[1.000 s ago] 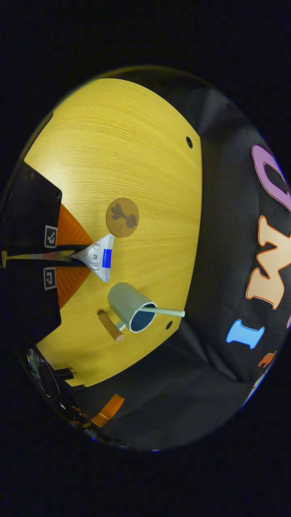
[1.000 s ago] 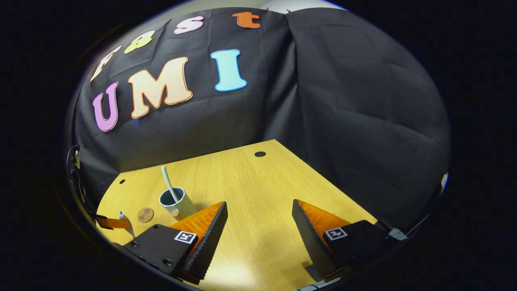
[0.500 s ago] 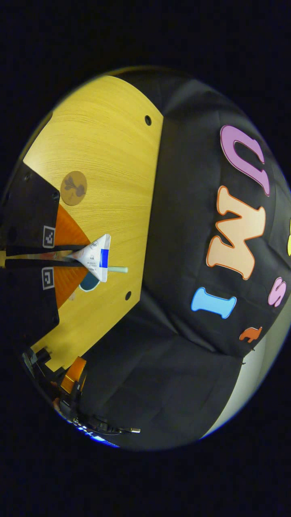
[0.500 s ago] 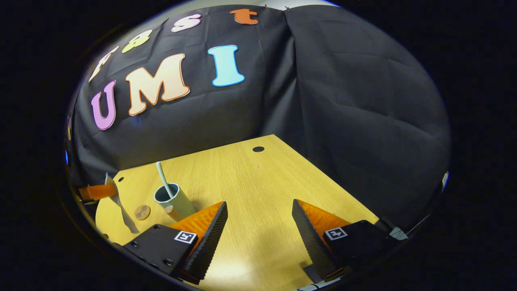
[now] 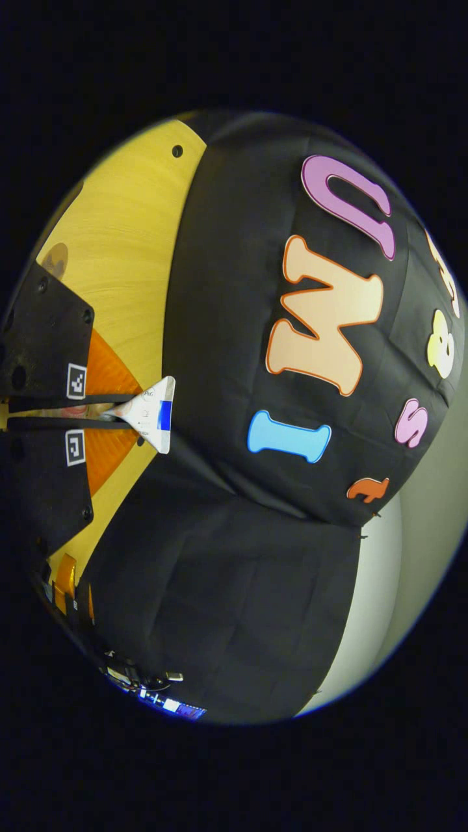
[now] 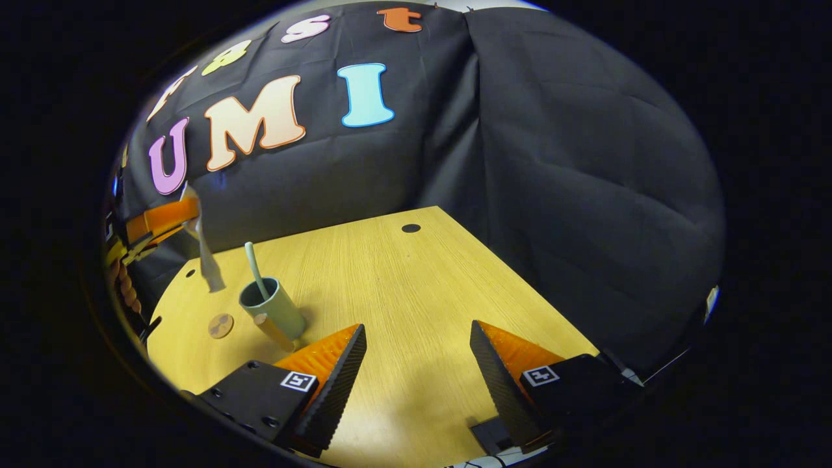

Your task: Put the toothbrush and toothpaste on the desktop into the cup, then pick up the cup and place it on the coaster on the desktop.

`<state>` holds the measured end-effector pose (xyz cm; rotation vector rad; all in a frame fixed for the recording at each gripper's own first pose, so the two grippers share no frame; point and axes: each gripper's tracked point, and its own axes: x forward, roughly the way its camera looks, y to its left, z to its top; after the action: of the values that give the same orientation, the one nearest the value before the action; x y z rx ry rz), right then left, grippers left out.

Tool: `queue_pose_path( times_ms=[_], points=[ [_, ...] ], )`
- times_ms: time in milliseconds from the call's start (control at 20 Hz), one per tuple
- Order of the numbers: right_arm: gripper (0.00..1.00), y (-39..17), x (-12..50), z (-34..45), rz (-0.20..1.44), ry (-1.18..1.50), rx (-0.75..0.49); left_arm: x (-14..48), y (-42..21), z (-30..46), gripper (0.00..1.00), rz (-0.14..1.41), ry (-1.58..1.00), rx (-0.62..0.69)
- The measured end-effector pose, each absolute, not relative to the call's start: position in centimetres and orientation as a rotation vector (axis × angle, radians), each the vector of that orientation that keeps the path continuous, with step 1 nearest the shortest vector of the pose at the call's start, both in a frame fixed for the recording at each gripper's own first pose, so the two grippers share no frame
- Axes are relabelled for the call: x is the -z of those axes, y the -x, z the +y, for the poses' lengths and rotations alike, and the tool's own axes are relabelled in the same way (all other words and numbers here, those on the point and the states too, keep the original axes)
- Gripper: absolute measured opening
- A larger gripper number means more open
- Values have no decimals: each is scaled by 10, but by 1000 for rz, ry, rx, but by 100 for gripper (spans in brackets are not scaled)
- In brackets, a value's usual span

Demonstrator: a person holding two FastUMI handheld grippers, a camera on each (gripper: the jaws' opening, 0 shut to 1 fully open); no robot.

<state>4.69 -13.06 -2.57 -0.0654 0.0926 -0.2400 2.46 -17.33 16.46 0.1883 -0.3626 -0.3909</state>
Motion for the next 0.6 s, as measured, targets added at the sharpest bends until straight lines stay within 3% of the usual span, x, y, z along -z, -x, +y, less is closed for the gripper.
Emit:
queue_pose_path(
  times_ms=[50, 200, 250, 300, 400, 450, 600],
  points=[
    [99, -46, 28, -132, 99, 68, 243, -163, -32, -176, 2, -363, -191, 395],
    [95, -40, 37, -138, 124, 77, 246, -154, -49, -176, 2, -346, -190, 394],
    [99, -41, 41, -139, 132, 83, 246, -151, -55, -174, 2, -344, -194, 389],
    [95, -40, 43, -141, 137, 92, 247, -146, -61, -170, 2, -335, -196, 379],
    [99, -37, 42, -144, 138, 96, 242, -134, -72, -164, 2, -303, -204, 371],
    [95, -37, 43, -146, 136, 97, 241, -129, -76, -162, 2, -291, -200, 366],
    [99, -35, 45, -152, 140, 101, 241, -118, -83, -165, 3, -278, -212, 368]
  ],
)
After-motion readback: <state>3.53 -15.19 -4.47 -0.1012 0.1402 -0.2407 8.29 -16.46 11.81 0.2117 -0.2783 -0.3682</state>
